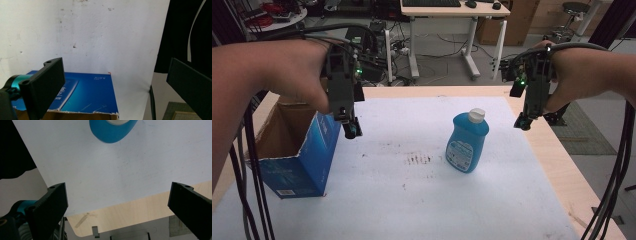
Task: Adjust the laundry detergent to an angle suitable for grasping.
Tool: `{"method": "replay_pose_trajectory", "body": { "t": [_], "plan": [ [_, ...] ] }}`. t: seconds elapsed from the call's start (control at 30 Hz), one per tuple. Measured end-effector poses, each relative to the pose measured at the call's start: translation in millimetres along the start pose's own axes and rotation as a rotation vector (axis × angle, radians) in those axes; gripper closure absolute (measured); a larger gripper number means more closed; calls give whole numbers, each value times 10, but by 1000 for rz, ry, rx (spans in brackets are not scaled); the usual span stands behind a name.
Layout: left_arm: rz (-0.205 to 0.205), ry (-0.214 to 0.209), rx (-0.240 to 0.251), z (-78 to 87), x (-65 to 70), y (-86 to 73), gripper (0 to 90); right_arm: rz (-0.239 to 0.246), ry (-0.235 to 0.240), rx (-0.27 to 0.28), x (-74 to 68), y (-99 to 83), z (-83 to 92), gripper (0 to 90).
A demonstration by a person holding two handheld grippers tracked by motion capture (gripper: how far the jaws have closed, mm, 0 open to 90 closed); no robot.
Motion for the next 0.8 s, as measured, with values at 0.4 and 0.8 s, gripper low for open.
{"method": "replay_pose_trajectory", "body": {
  "t": [0.4, 0.8],
  "plan": [
    [-4, 4, -3, -9, -8, 34, 18, -2, 1, 3, 12, -31, -21, 17],
    [-3, 5, -4, -9, -37, 20, 18, -8, 3, 2, 18, -37, -27, 17]
  ]
}}
Point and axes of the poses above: each handheld gripper's, and its own axes: z roughly backward along the jaws, y roughly out of its top, x roughly to its right, the point moved 10 cm from there along -z, roughly forward along the jaws, and after that the axes turned 1 degree about y, right-handed, at the moved point
